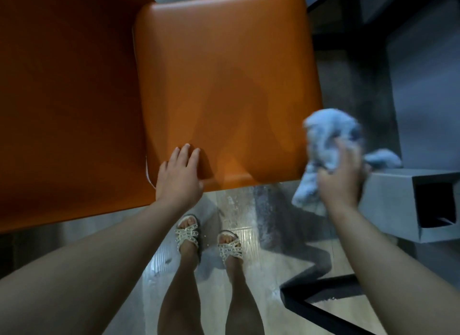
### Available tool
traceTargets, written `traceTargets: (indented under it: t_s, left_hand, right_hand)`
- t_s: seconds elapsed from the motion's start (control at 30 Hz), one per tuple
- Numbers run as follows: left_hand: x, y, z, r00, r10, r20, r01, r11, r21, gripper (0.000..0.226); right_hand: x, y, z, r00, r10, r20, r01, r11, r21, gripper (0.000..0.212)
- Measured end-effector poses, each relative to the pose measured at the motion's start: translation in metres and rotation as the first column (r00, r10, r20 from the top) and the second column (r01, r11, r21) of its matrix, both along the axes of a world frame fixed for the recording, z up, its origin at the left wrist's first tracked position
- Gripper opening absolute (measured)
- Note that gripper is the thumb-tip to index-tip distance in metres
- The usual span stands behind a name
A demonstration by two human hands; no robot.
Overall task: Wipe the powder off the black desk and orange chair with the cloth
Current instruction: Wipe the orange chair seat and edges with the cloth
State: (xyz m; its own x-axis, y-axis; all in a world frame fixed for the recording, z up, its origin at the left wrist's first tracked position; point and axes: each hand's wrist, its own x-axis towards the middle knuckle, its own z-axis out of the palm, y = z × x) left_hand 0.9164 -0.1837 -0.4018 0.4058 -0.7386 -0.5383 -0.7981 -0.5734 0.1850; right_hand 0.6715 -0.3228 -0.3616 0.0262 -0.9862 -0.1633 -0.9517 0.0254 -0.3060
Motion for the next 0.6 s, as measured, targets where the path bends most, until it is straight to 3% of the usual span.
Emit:
traceTargets:
  t_s: [0.07, 0.13, 0.2, 0.27, 0.37, 0.43, 0.47, 0.53, 0.6]
  left_hand:
    - [0.004, 0.006, -0.003, 1.000, -0.028, 0.006, 0.028, 0.999, 0.045, 0.069]
    - [0.006, 0.011, -0.003, 0.998, -0.063, -0.009, 0.063, 0.996, 0.066, 0.066]
    - [0.009, 0.016, -0.001, 0.996, -0.077, -0.040, 0.079, 0.995, 0.064, 0.067]
    - [0.012, 0.021, 0.001, 0.994, -0.100, -0.043, 0.103, 0.993, 0.065, 0.071]
    - [0.014, 0.025, 0.002, 0.997, -0.079, -0.002, 0.079, 0.993, 0.082, 0.074]
    - [0.013, 0.024, 0.004, 0.998, -0.065, 0.005, 0.064, 0.993, 0.102, 0.074]
    - [0.011, 0.023, 0.005, 0.998, -0.058, -0.001, 0.058, 0.992, 0.112, 0.074]
    - [0.008, 0.021, 0.011, 0.999, -0.017, -0.049, 0.022, 0.995, 0.099, 0.074]
    - [0.005, 0.019, 0.022, 0.987, 0.067, -0.147, -0.060, 0.997, 0.051, 0.068]
  right_hand:
    - [0.011, 0.021, -0.009, 0.961, 0.265, -0.077, -0.253, 0.957, 0.145, 0.059]
    - [-0.005, 0.048, -0.018, 0.970, 0.229, -0.082, -0.202, 0.947, 0.249, 0.055]
    - [-0.033, 0.078, -0.021, 0.999, -0.016, -0.041, 0.032, 0.908, 0.419, 0.042]
    - [-0.047, 0.094, -0.014, 0.938, -0.342, -0.053, 0.328, 0.829, 0.454, 0.029]
    - [-0.030, 0.060, -0.005, 0.837, -0.543, 0.074, 0.532, 0.837, 0.125, 0.040]
    - [-0.004, 0.025, -0.002, 0.877, -0.421, 0.232, 0.444, 0.894, -0.059, 0.050]
    - [0.011, 0.015, -0.001, 0.924, -0.308, 0.229, 0.328, 0.943, -0.056, 0.053]
    - [0.030, 0.022, -0.004, 0.991, -0.037, 0.130, 0.021, 0.992, 0.123, 0.062]
    - [0.026, 0.064, -0.012, 0.982, 0.183, 0.044, -0.187, 0.919, 0.348, 0.064]
